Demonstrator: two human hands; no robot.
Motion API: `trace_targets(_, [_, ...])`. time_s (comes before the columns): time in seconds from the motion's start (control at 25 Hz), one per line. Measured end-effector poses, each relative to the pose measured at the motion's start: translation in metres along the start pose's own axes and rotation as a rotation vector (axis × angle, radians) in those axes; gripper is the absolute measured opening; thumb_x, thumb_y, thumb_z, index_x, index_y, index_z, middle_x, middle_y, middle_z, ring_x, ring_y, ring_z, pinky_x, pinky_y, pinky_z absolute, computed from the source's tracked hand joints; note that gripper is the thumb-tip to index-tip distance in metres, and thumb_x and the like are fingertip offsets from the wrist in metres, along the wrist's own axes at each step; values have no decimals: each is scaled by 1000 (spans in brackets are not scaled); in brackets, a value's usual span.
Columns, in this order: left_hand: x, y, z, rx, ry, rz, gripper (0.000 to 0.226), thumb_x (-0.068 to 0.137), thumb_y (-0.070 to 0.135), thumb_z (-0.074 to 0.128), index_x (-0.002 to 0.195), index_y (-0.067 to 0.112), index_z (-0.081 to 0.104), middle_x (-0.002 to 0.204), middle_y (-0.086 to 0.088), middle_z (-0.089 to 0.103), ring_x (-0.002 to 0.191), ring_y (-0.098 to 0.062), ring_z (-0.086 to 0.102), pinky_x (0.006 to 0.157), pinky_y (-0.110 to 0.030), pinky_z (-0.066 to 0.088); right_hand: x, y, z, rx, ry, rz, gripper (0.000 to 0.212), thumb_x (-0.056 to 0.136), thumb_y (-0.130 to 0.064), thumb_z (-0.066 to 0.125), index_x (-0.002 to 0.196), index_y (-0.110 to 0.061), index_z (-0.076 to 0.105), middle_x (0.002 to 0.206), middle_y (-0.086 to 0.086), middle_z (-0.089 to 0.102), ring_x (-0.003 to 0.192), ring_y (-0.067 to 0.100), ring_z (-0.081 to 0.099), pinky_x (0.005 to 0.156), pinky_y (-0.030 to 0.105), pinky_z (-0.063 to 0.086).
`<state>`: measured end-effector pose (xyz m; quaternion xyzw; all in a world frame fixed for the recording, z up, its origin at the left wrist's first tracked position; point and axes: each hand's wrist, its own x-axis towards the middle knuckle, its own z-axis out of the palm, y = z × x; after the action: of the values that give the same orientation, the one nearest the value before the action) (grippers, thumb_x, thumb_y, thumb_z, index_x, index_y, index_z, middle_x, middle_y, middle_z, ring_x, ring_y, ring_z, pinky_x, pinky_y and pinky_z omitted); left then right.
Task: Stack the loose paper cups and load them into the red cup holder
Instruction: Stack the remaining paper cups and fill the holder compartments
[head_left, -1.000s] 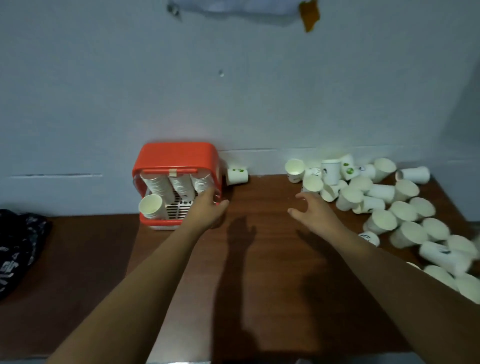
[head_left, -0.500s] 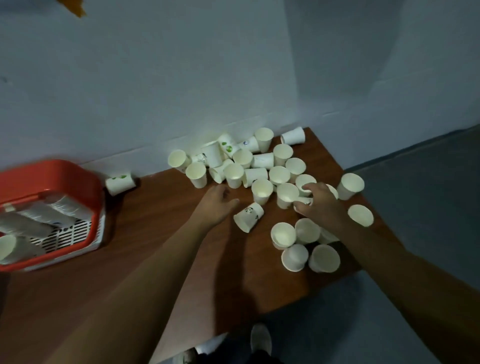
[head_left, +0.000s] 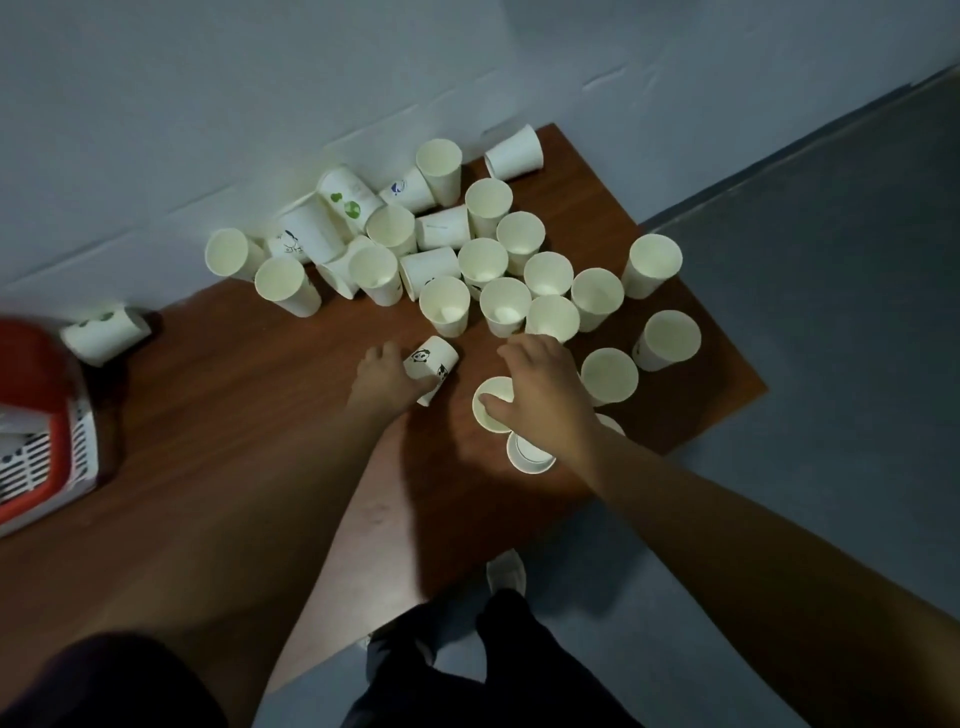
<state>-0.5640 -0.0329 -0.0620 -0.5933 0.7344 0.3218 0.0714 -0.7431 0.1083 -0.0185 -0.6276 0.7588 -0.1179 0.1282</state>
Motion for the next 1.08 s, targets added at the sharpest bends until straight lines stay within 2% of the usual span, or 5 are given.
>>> trace_targets(0.2, [5,-12,15,-16,-35,-1,69,81,42,74,132,6,45,131,-19,50,121,-36,48,94,-41,42,6,-4,26,-162,-176,-157,77,73,-60,67,129,-11,52,124,10,56,117,30,49,103,43,38])
trace_targets(0.4, [0,-25,8,-95,20,-33,68,80,42,76,130,7,46,131,-17,49,121,-33,49,93,-38,42,11,-9,39,-303,-249,-197,63,75,-41,69,128,-14,48,120,9,56,111,29,50,99,40,37])
trace_targets(0.64, [-34,-61,-48,-431,192,-113,76,77,33,81,132,4,37,126,-6,46,107,-21,54,68,-23,47,41,-59,7,149,-196,-78,67,76,-40,73,129,-14,41,124,7,54,112,27,50,91,40,47])
trace_targets(0.92, [-117,-175,-149,-656,474,-210,84,58,66,75,121,15,49,120,-5,61,103,-21,64,83,-42,58,77,-175,-12,297,-123,-221,74,73,-39,78,137,-23,44,131,5,49,121,26,48,102,41,43])
trace_targets(1.08, [-176,-250,-197,-692,645,-256,62,73,46,81,119,14,54,113,-5,63,98,-20,64,74,-31,54,90,-278,-9,359,-183,-334,71,73,-36,78,135,-22,46,131,4,50,117,25,52,99,40,44])
